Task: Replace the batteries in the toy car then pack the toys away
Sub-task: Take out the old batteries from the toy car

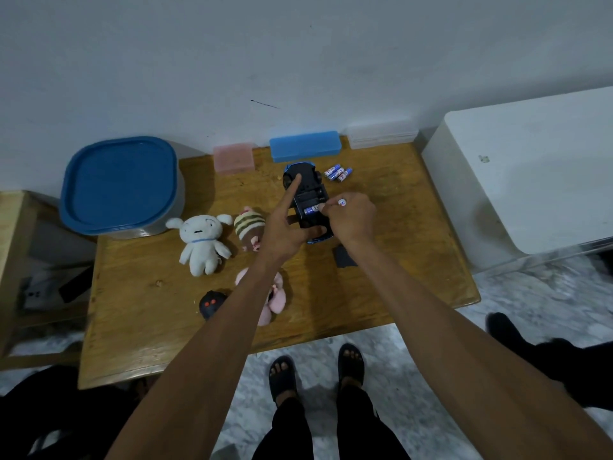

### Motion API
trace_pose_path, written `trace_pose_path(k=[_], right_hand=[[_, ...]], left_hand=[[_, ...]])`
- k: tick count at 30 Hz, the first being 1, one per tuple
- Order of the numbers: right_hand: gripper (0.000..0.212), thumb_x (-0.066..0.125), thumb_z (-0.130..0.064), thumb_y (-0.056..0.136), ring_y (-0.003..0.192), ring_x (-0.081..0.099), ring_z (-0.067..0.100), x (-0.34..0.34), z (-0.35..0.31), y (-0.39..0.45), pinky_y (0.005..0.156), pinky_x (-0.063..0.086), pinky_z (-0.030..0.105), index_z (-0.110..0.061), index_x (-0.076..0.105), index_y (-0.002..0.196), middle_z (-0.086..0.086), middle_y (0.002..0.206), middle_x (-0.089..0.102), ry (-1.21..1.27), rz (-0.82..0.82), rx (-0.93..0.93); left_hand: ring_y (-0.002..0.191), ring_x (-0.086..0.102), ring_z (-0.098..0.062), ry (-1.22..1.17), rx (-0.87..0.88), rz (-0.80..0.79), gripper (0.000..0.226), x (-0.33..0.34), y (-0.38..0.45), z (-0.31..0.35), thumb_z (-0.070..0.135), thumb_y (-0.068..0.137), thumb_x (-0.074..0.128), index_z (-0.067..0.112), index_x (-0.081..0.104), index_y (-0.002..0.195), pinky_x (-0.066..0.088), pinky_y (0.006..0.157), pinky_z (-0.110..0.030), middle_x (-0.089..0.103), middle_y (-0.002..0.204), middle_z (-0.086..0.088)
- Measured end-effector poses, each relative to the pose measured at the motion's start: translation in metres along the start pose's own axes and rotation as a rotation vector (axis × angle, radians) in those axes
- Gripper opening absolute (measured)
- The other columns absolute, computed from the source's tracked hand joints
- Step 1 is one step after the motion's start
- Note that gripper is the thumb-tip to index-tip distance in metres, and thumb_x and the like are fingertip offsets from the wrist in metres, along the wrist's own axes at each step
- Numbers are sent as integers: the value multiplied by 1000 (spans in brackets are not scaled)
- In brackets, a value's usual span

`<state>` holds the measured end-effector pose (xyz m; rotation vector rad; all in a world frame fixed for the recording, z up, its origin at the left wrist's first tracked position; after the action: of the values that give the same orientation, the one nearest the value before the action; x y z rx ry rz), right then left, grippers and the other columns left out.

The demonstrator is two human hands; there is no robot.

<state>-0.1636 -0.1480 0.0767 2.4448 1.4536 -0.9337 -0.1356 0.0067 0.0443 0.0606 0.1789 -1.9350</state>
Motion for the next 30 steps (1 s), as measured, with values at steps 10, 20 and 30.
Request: trace_pose_path(k=[10, 20, 30], right_hand=[[17, 76, -25, 88, 71, 60, -4, -2, -14, 1, 59, 47, 17, -21, 62, 79, -11, 78, 65, 156, -28, -151], [10, 67, -22, 96, 76, 63, 6, 7, -24, 7, 57, 47, 10, -19, 58, 92, 0, 87, 67, 178, -33, -194], [36, 46, -36, 106, 58, 52, 12, -15, -18, 21, 55, 39, 28, -9, 66, 93, 0, 66, 55, 90, 1, -186]], left_hand=[[120, 56, 14, 49, 13, -2, 107, 1, 4, 2, 7, 74, 88, 29, 27, 160, 56, 84, -16, 54, 142, 12], [130, 57, -11, 29, -46, -33, 107, 9, 2, -5, -4, 75, 84, 35, 29, 158, 59, 94, -36, 57, 140, 4], [142, 44, -24, 107, -201, -154, 115, 3, 0, -21, -3, 73, 86, 29, 20, 161, 49, 109, -41, 46, 154, -7]])
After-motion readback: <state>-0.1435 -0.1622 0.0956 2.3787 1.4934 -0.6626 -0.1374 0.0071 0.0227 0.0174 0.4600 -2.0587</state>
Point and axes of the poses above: each hand's wrist, its own y-axis towards the middle knuckle, its own x-axis out of the palm, z = x × y, the point moved 7 cm from there along y, towards the middle knuckle
